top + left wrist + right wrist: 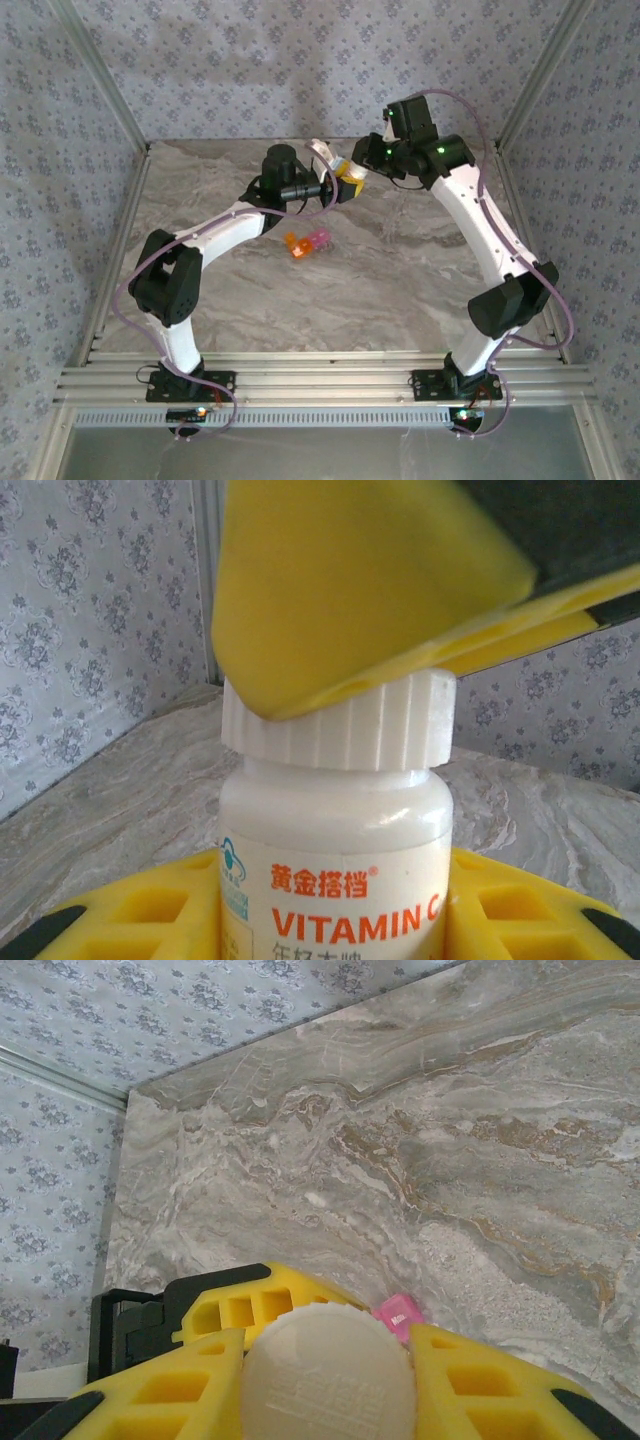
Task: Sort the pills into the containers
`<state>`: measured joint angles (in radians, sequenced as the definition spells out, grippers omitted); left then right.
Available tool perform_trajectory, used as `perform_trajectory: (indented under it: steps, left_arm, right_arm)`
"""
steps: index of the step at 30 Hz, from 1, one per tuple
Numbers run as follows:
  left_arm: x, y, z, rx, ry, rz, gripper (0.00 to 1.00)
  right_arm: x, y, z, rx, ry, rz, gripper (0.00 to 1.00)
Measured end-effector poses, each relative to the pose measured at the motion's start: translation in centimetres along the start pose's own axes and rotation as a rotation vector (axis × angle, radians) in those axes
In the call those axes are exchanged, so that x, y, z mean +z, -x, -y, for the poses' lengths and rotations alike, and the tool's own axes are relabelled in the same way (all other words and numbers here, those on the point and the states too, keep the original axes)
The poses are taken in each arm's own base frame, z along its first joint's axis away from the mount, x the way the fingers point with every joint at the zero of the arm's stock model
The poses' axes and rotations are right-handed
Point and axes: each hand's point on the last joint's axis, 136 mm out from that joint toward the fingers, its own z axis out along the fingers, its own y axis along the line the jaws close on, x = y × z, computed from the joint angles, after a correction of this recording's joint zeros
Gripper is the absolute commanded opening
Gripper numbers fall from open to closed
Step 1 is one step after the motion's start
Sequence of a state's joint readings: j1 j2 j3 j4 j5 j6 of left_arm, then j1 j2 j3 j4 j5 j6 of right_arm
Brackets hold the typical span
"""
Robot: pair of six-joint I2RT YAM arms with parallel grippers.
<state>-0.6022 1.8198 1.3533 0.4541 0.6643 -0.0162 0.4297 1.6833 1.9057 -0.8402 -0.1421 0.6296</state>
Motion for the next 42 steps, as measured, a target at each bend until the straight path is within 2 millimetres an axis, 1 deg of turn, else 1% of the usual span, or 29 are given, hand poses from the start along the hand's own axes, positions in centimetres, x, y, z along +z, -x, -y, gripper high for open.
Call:
perform_trajectory:
  steps: [3,5,7,9,12,14,20,26,30,33,38,42]
  left_arm:
    - [0.0,0.1,0.0,0.004,0.003,0.005,0.0]
    - [0.0,0.3,0.0,0.008,0.002,0.01,0.0]
    - [0.0,0.5,0.0,0.014,0.001,0.018,0.0]
    - [0.0,0.9,0.1,0.025,-0.001,0.032,0.0]
    - [0.0,1.7,0.1,0.041,-0.004,0.052,0.0]
    - [0.0,2.0,0.2,0.049,-0.004,0.063,0.0]
    - [0.0,2.6,0.2,0.057,-0.007,0.076,0.0]
    - [0.0,2.9,0.4,0.06,-0.022,0.08,0.0]
    - [0.0,2.9,0.5,0.06,-0.029,0.08,0.0]
    - [0.0,2.9,0.6,0.054,-0.032,0.08,0.0]
    - [0.0,3.0,0.6,0.054,-0.034,0.081,0.0]
    - [0.0,3.2,0.7,0.057,-0.038,0.084,0.0]
  right_arm:
    - [-0.1,0.1,0.1,0.01,0.006,-0.004,0.4]
    - [-0.2,0.3,0.1,0.02,0.017,-0.011,0.47]
    - [-0.3,0.5,0.1,0.031,0.036,-0.02,0.58]
    - [-0.4,0.6,0.4,0.033,0.046,-0.034,0.66]
    - [-0.9,1.2,0.6,0.027,0.078,-0.042,0.74]
    - [-1.3,1.8,0.7,0.013,0.109,-0.041,0.77]
    - [-2.3,2.8,1.0,-0.086,0.213,-0.048,0.79]
    - [-2.8,2.6,0.1,-0.206,0.29,-0.059,0.8]
    - [-3.0,3.0,-0.7,-0.256,0.325,-0.053,0.79]
    - [-3.0,3.0,-1.0,-0.274,0.336,-0.053,0.77]
    - [-2.7,2.5,-0.9,-0.281,0.335,-0.077,0.74]
    - [-2.4,1.8,-0.9,-0.282,0.331,-0.103,0.68]
